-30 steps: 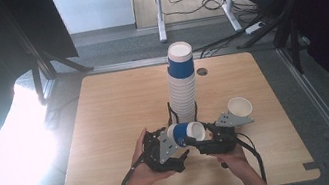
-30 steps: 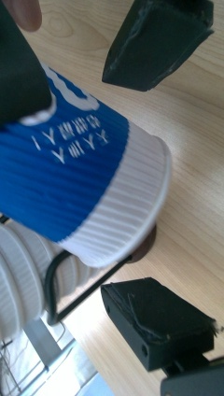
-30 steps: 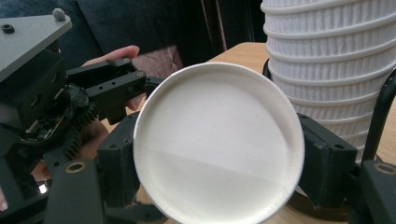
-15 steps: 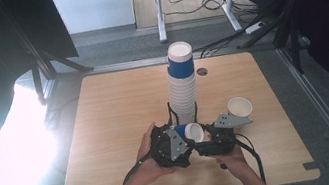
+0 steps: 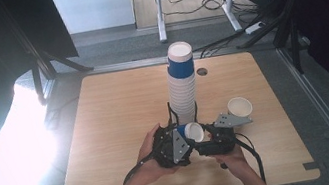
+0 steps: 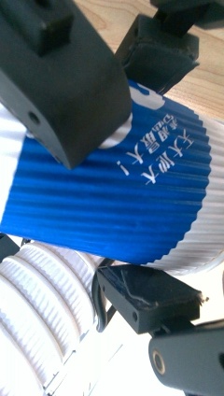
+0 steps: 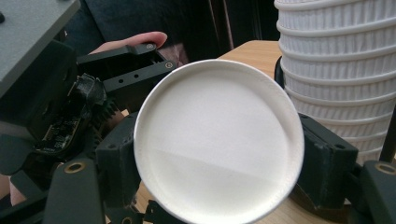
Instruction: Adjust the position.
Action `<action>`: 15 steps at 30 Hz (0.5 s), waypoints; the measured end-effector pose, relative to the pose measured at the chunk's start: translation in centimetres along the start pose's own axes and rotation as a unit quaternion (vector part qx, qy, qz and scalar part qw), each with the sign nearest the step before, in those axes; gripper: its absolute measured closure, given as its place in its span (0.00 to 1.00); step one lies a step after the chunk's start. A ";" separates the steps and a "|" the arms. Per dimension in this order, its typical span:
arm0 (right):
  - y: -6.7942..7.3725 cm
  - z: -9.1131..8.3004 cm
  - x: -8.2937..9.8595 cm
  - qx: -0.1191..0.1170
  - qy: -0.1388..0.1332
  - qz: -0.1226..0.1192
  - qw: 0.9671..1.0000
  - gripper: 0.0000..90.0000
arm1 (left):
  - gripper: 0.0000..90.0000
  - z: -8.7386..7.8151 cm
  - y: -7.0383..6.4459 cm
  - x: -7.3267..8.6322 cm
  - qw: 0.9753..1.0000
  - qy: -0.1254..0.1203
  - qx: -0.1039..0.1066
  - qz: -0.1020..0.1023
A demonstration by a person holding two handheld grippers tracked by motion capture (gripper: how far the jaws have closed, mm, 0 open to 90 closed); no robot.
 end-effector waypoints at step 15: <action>0.1 -0.5 -0.3 -0.008 -0.003 -0.004 1.000 0.22 | 0.20 -0.2 0.2 0.3 0.999 0.018 -0.001 0.038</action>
Point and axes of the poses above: each handheld gripper's, and its own axes: z roughly forward along the jaws, x roughly out of its underside, y roughly to its left, the point moved 7 cm from there along z, roughly forward along the jaws, and after that the axes turned 12 degrees about z, right-handed, at the moved point
